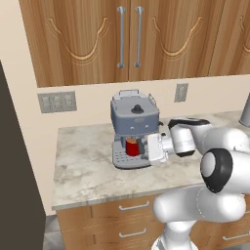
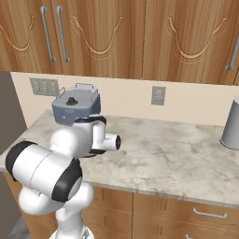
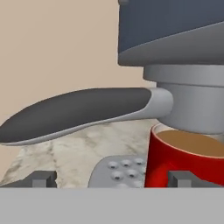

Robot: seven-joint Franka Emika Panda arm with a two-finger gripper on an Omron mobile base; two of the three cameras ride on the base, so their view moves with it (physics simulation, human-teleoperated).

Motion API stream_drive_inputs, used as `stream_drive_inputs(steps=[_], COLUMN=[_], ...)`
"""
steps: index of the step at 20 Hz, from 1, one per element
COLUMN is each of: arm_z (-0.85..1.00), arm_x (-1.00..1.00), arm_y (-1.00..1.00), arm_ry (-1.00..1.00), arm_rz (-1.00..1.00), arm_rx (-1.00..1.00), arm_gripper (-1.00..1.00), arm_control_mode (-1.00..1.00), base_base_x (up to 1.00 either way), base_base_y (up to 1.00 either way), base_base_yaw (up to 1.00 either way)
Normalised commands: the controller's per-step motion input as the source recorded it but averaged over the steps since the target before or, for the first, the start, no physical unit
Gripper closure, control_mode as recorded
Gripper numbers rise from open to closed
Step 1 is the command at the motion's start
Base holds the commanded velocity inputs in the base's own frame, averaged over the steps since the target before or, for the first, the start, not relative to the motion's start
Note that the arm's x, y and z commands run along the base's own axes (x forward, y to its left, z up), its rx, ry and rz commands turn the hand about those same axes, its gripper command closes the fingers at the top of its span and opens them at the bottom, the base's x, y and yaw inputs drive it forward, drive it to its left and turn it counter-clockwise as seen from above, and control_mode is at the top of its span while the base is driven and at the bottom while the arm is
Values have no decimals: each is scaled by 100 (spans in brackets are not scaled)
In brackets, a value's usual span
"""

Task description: Pick up the brewed coffee from the coffee machine and place it next to the breakfast plate on the dining counter.

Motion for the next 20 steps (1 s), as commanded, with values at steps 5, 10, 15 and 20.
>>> stream_drive_inputs(steps=[5, 10, 15, 20], arm_z=[0, -1, -9, -23], arm_x=[2, 9, 15, 23], arm_y=[2, 0, 0, 0], arm_ry=[0, 0, 0, 0], arm_rz=[-5, -7, -8, -5], arm_rx=[0, 0, 0, 0], arm_gripper=[-100, -100, -100, 100], arm_control_mode=[-100, -100, -100, -100], base_base_x=[0, 0, 0, 0], base_base_y=[0, 0, 0, 0], base_base_yaw=[0, 0, 0, 0])
